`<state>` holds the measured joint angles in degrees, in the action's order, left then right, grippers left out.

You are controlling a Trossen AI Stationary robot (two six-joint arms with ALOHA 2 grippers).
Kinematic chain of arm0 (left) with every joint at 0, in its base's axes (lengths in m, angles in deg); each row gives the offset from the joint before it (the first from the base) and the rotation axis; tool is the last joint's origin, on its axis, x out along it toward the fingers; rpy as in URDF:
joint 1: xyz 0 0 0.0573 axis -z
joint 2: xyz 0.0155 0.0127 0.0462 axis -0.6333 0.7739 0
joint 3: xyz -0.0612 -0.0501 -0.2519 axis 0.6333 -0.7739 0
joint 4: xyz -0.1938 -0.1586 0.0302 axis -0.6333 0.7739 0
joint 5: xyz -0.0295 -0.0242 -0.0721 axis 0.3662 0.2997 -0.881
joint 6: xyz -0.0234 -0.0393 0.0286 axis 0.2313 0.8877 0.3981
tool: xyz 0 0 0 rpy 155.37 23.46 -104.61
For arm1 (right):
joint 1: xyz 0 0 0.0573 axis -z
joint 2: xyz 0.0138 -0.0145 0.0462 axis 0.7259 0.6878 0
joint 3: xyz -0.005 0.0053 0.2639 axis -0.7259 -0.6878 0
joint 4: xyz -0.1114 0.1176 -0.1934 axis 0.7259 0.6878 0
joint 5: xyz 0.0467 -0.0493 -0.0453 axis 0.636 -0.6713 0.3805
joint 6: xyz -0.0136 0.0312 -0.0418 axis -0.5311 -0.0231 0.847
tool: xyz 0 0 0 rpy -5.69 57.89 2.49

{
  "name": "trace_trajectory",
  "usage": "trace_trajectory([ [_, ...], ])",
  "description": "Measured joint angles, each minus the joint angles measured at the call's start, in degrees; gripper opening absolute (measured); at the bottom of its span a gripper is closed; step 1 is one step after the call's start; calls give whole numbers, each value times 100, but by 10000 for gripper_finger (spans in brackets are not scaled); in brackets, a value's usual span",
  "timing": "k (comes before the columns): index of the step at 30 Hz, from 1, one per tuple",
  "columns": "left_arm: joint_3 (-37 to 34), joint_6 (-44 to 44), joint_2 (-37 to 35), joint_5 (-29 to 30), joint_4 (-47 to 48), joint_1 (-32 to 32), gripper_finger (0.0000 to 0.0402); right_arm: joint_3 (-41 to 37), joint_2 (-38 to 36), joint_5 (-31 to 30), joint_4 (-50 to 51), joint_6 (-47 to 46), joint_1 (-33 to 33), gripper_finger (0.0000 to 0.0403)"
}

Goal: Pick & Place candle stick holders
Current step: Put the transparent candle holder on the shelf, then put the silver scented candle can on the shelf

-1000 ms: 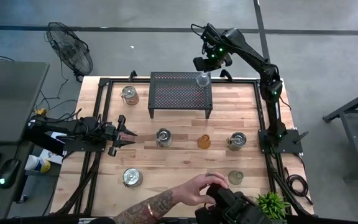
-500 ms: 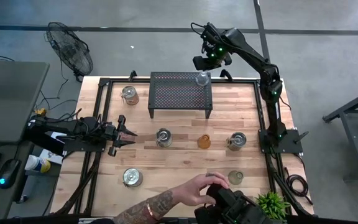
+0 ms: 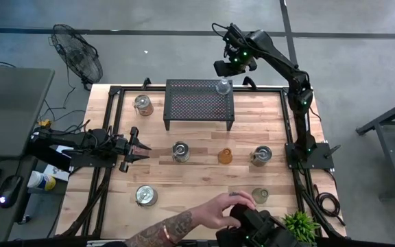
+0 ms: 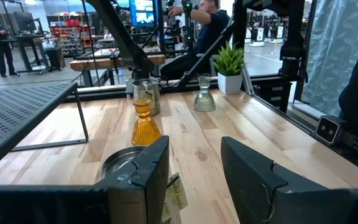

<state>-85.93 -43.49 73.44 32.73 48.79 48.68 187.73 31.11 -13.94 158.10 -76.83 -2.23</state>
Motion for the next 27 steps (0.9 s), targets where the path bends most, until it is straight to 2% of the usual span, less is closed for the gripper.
trace_trajectory([
  [27, -1, 0, 0, 0, 0, 2, 143, 0, -601, -302, 363, 179, -225, 119],
])
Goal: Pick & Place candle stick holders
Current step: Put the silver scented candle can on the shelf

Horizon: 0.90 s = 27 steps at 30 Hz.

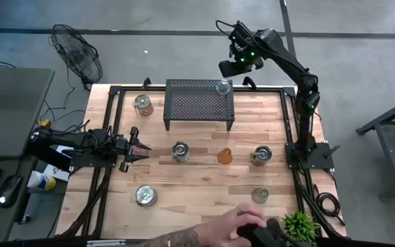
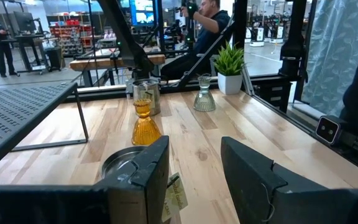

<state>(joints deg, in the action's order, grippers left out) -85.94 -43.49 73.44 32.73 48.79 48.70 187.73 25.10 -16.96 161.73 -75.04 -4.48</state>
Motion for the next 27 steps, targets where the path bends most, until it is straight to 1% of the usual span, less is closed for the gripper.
trace_trajectory([
  [8, 1, 0, 0, 0, 0, -1, 143, 0, -222, -125, 247, 328, -258, 119],
  [13, -1, 0, 1, 0, 0, -2, 143, -28, -398, -528, 450, 548, -426, 119],
  [17, 0, 0, 1, 0, 0, -2, 143, -277, -652, -724, 444, 819, -532, 119],
  [21, 0, 0, 0, 0, 0, -1, 143, -916, -1134, -723, 438, 1078, -642, 119],
  [27, 1, 0, 0, 0, 0, -2, 143, -2363, -2187, -724, 244, 1353, -822, 119],
])
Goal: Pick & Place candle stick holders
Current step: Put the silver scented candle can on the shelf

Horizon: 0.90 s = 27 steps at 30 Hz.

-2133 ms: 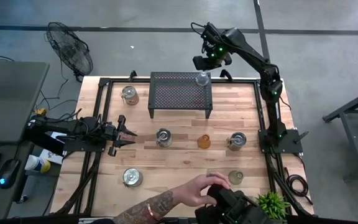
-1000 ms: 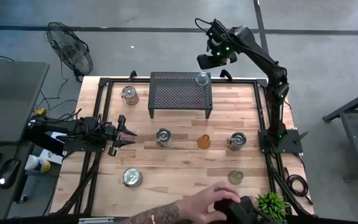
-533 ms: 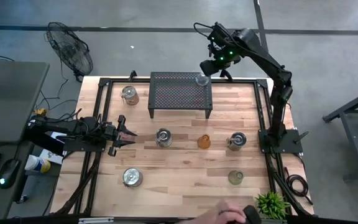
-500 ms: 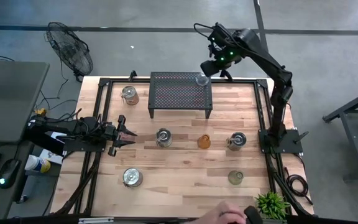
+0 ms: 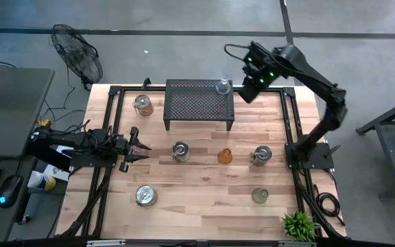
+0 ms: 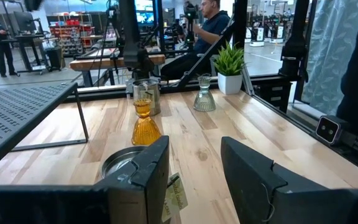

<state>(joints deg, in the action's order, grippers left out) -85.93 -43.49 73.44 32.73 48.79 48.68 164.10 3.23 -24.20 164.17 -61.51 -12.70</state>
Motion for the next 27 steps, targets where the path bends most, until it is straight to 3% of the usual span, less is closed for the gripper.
trace_trajectory([
  [13, 0, 0, 1, 0, 0, 2, 143, -2571, -1910, 112, -347, -630, -665, 119],
  [27, 0, 0, -1, 0, 0, 0, 143, -4432, -2853, 649, -421, -2047, -1500, 119],
])
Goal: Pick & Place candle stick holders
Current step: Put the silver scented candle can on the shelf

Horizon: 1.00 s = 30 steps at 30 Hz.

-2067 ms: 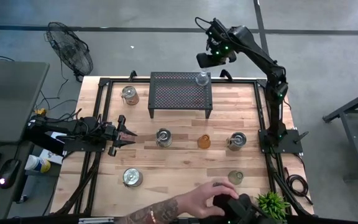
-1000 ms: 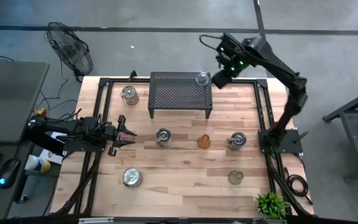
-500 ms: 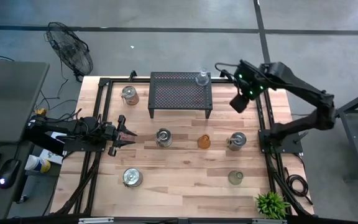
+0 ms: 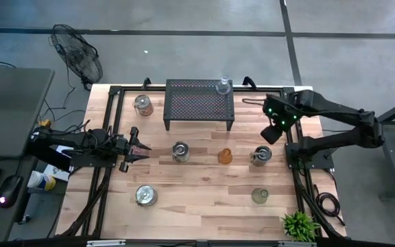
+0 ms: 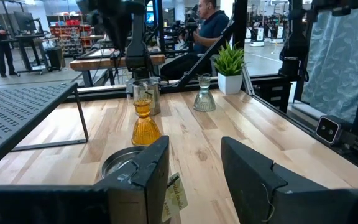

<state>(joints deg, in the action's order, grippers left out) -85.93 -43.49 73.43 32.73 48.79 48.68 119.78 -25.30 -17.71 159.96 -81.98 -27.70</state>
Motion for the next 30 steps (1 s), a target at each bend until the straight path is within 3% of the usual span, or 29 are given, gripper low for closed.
trace_trajectory([
  [4, -1, 0, 0, 0, 0, 2, 143, -413, 3, 742, -342, -448, -165, 119],
  [9, -2, 0, 1, 0, 0, 1, 143, -514, -14, 853, -853, -526, -635, 119],
  [12, -2, 0, 1, 2, 0, 1, 143, -469, -28, 755, -619, -378, -837, 119],
  [17, 0, 0, -1, 0, 0, 2, 143, -466, -145, 38, -280, -54, -1198, 121],
  [26, -2, 0, 2, 2, 0, 0, 143, -468, 229, 609, 195, -554, -735, 169],
  [30, 0, 0, -1, 2, 0, 2, 143, -538, 348, 347, 154, -432, -620, 178],
])
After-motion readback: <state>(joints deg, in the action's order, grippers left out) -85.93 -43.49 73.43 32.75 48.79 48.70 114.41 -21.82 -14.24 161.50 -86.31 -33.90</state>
